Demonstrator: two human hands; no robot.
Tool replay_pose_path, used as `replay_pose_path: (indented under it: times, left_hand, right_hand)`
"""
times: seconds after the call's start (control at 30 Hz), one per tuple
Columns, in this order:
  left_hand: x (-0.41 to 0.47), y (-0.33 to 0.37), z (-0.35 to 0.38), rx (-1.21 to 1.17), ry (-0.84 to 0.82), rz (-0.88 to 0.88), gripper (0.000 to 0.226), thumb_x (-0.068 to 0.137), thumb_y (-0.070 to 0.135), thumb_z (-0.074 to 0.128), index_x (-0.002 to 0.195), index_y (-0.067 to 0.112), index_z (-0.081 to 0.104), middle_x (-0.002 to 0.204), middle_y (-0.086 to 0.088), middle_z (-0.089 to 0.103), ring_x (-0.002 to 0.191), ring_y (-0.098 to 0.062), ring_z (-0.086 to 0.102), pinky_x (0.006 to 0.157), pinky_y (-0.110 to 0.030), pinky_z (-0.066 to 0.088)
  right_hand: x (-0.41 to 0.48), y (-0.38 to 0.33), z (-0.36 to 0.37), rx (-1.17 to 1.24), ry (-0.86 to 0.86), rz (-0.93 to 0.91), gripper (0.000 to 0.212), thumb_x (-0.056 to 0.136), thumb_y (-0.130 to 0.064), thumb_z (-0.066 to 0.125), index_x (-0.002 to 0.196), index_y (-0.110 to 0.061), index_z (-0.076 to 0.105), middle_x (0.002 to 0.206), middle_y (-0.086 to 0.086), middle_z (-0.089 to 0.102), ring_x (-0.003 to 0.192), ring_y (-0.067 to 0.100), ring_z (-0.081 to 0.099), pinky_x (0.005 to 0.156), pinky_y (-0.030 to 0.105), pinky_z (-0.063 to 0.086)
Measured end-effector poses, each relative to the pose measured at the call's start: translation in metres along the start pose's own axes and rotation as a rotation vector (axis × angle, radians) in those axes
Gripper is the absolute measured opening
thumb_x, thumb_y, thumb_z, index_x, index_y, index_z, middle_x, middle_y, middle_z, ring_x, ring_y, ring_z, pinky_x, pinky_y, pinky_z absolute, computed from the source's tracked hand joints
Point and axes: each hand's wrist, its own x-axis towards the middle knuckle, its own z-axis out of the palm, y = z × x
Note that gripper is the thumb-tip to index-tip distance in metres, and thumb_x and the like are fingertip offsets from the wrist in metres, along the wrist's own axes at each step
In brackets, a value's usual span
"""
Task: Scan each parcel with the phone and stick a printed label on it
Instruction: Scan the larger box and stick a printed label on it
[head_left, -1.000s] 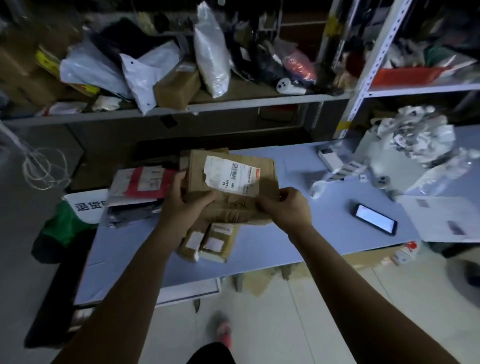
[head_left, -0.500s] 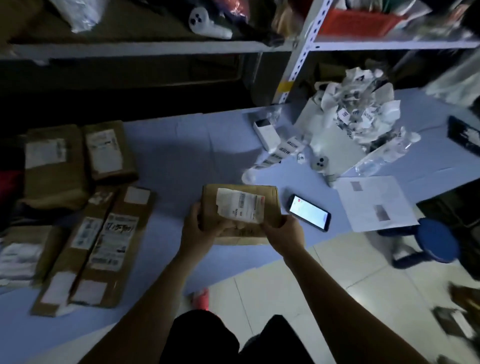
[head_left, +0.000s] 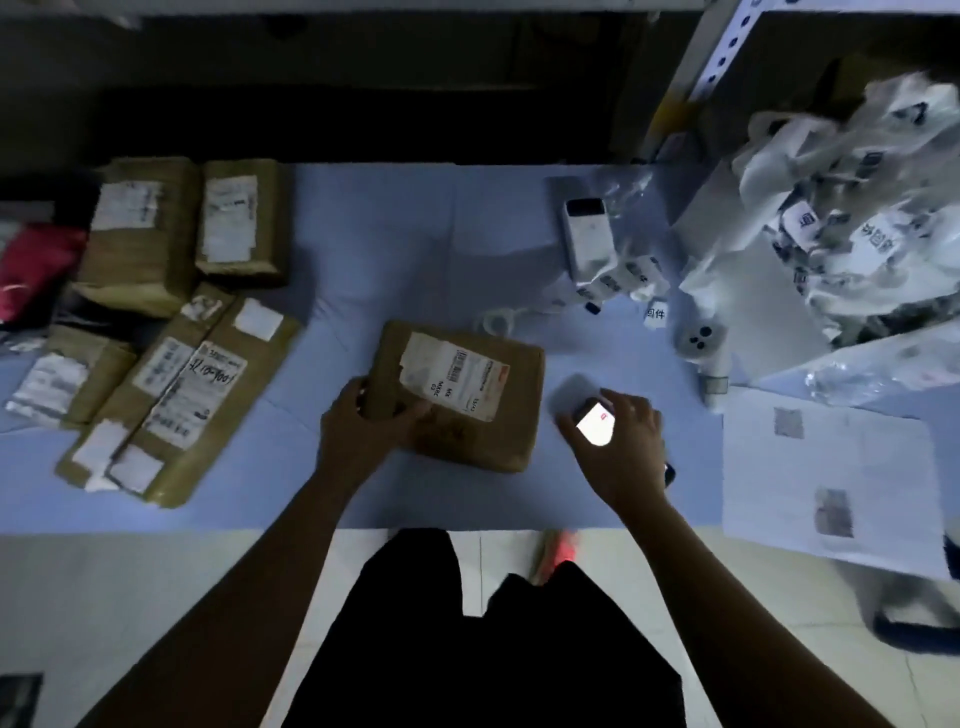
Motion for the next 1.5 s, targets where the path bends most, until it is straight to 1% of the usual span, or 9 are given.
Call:
replay_pose_path:
  times: [0.1,0.17,0.33,0.6,0.8,0.93,1.13,1.27,1.5]
  left_hand:
    - [-0.022,0.006,0.008,-0.055,0.153,-0.075,0.074,0.051,0.076,0.079,0.109,0.033,0.062,0.092,0.013,0.070,0.079,-0.010,0.067,0.055,-0.027,0.055]
    - [-0.036,0.013,0.015,-0.134,0.199,-0.133,0.075,0.049,0.073,0.080,0.110,0.036,0.061,0.090,0.014,0.069,0.073,-0.004,0.066,0.046,-0.019,0.049]
    - [-0.048,0.018,0.023,-0.172,0.111,-0.162,0.093,0.046,0.062,0.094,0.123,0.033,0.050,0.112,0.010,0.066,0.098,-0.013,0.066,0.074,-0.035,0.059]
    - [-0.055,0.011,0.028,-0.237,0.177,-0.157,0.094,0.037,0.073,0.089,0.116,0.042,0.048,0.104,0.015,0.064,0.093,-0.009,0.063,0.069,-0.026,0.055]
    - [-0.057,0.006,0.037,-0.328,0.232,-0.169,0.085,0.034,0.068,0.092,0.101,0.045,0.047,0.111,0.008,0.057,0.100,-0.020,0.061,0.076,-0.046,0.061]
    - [-0.057,0.011,0.042,-0.350,0.247,-0.154,0.081,0.033,0.063,0.093,0.097,0.045,0.046,0.109,0.009,0.050,0.108,-0.025,0.055,0.082,-0.050,0.059]
    - [-0.064,0.027,0.048,-0.222,0.318,-0.057,0.086,0.043,0.053,0.095,0.109,0.039,0.041,0.104,0.007,0.045,0.106,-0.022,0.045,0.080,-0.038,0.045]
    - [-0.065,0.035,0.052,-0.217,0.338,-0.079,0.083,0.044,0.050,0.094,0.105,0.042,0.040,0.108,0.004,0.045,0.103,-0.018,0.039,0.090,-0.048,0.045]
    - [-0.065,0.036,0.056,-0.177,0.377,-0.080,0.086,0.041,0.054,0.095,0.108,0.040,0.042,0.107,0.006,0.045,0.099,-0.017,0.038,0.090,-0.042,0.035]
  right_hand:
    - [0.014,0.028,-0.007,-0.309,-0.176,-0.015,0.095,0.073,-0.067,0.075,0.148,-0.023,0.037,0.144,0.007,0.042,0.134,0.031,0.039,0.102,0.047,0.040]
    - [0.018,0.043,-0.007,-0.344,-0.253,-0.042,0.094,0.071,-0.059,0.079,0.147,-0.023,0.035,0.138,0.007,0.047,0.129,0.030,0.046,0.095,0.045,0.046]
    - [0.024,0.049,-0.002,-0.335,-0.230,-0.114,0.085,0.072,-0.062,0.078,0.141,-0.027,0.044,0.126,0.004,0.052,0.121,0.028,0.051,0.087,0.042,0.052]
    - [0.036,0.031,-0.020,-0.141,-0.218,-0.031,0.085,0.070,-0.062,0.078,0.143,-0.031,0.045,0.117,0.011,0.053,0.119,0.035,0.055,0.087,0.044,0.053]
    - [0.041,-0.030,-0.078,0.102,-0.010,-0.201,0.072,0.071,-0.048,0.084,0.133,-0.025,0.055,0.108,0.007,0.068,0.103,0.027,0.065,0.082,0.043,0.060]
    - [0.035,-0.058,-0.104,-0.095,-0.144,-0.438,0.064,0.070,-0.042,0.087,0.125,-0.022,0.060,0.102,0.001,0.068,0.094,0.017,0.066,0.073,0.028,0.056]
    - [0.019,-0.067,-0.121,-0.557,-0.287,-0.484,0.093,0.067,-0.050,0.087,0.147,-0.031,0.044,0.127,0.006,0.057,0.116,0.024,0.058,0.093,0.039,0.053]
    - [0.013,-0.069,-0.130,-0.572,-0.276,-0.446,0.097,0.069,-0.052,0.087,0.151,-0.030,0.040,0.139,0.002,0.056,0.126,0.023,0.055,0.095,0.039,0.049]
    - [0.005,-0.071,-0.140,-0.547,-0.238,-0.410,0.098,0.073,-0.053,0.083,0.154,-0.031,0.034,0.144,0.001,0.053,0.125,0.021,0.057,0.098,0.039,0.049]
